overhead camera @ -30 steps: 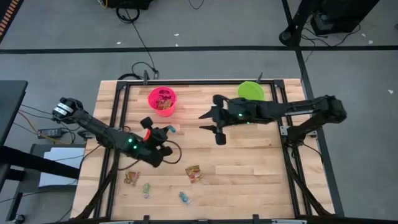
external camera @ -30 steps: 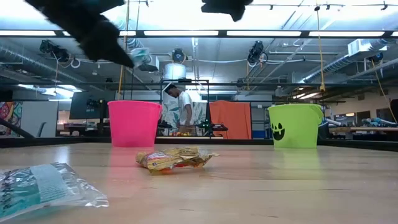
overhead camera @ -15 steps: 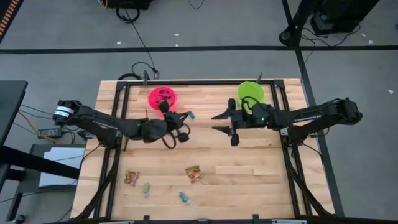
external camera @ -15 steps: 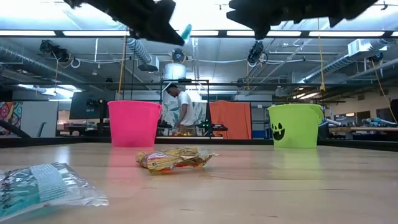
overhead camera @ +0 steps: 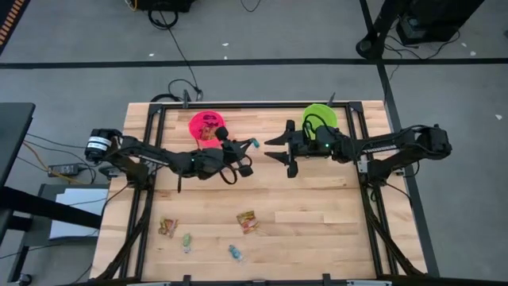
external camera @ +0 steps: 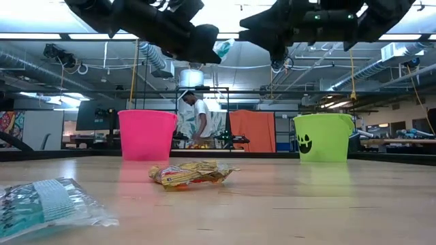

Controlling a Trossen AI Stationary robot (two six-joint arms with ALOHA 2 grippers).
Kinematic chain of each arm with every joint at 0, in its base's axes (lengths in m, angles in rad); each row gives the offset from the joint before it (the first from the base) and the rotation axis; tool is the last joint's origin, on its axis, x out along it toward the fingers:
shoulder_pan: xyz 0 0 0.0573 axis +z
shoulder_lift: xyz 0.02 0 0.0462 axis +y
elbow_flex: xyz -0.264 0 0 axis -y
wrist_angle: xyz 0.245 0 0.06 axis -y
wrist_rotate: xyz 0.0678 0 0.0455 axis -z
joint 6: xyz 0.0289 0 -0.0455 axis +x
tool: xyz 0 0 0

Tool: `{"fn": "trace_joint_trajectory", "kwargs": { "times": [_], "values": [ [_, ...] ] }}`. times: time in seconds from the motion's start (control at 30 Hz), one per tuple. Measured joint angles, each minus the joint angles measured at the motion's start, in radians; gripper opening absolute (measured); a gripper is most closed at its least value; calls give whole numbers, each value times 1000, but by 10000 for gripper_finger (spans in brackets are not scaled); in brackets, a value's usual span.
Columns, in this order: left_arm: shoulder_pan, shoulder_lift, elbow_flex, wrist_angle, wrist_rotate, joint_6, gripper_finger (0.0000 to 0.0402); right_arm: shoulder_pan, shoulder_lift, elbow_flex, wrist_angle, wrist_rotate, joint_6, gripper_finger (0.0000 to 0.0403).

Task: Sort candy by brand, put in halloween buckets
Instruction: Put the blue candy into the green bucket

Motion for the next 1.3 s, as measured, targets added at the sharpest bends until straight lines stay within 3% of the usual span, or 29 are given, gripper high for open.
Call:
{"fn": "trace_joint_trajectory", "kwargs": {
  "times": [0.67,0.87,1.1,1.3],
  "values": [
    [13,39,11,141,132,-7,1,-16,57,0,94,-9,43,180],
    [13,81,52,137,149,-4,1,-17,57,0,93,-9,35,129],
    [12,88,58,129,154,-3,2,-17,57,0,90,-27,4,17],
    [13,88,58,115,153,-3,3,-17,57,0,88,-1,-25,7]
  ]
}}
